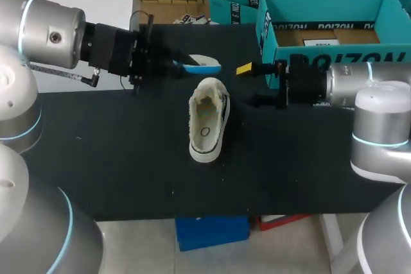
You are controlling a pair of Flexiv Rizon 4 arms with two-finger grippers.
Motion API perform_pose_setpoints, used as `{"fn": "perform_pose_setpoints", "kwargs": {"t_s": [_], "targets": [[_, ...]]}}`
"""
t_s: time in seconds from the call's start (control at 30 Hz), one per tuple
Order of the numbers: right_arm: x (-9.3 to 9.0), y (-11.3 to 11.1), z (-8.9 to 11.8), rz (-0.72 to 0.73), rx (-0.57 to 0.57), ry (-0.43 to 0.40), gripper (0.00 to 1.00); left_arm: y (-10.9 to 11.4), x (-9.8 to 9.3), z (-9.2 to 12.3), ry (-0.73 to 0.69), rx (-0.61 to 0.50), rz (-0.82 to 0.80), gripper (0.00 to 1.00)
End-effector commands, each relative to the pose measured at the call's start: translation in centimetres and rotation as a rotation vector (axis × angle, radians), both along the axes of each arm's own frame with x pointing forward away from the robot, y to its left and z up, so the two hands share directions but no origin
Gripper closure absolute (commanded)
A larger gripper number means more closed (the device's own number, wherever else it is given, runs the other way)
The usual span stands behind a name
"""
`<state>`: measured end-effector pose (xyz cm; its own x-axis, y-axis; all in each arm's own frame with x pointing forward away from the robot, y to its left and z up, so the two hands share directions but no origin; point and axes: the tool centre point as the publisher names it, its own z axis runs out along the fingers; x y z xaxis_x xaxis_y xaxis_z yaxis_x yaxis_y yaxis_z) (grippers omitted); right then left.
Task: Take the shoe out of the shoebox, open the shoe tongue, remove and reinsert the insole, then place the shoe into the shoebox
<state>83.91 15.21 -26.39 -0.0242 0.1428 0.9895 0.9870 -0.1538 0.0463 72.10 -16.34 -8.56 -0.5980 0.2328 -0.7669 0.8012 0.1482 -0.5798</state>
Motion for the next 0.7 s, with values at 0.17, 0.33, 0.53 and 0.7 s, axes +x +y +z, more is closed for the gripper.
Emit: {"fn": "perform_pose_setpoints", "kwargs": {"t_s": [0.17,0.33,0.53,0.7], "targets": [[0.0,0.2,-0.1,-0.005,-0.001,-0.001,0.00,1.0,-4.5,-3.7,-0.124,-0.065,0.002,1.00],[0.0,0.2,-0.1,-0.005,-0.001,-0.001,0.00,2.5,-6.3,-7.7,-0.233,-0.048,0.011,1.00],[0.0,0.2,-0.1,-0.005,-0.001,-0.001,0.00,3.9,-7.4,-11.6,-0.400,-0.059,-0.009,1.00],[0.0,0.2,-0.1,-0.005,-0.001,-0.001,0.00,4.0,-8.3,-14.4,-0.473,-0.096,-0.004,1.00]]}}
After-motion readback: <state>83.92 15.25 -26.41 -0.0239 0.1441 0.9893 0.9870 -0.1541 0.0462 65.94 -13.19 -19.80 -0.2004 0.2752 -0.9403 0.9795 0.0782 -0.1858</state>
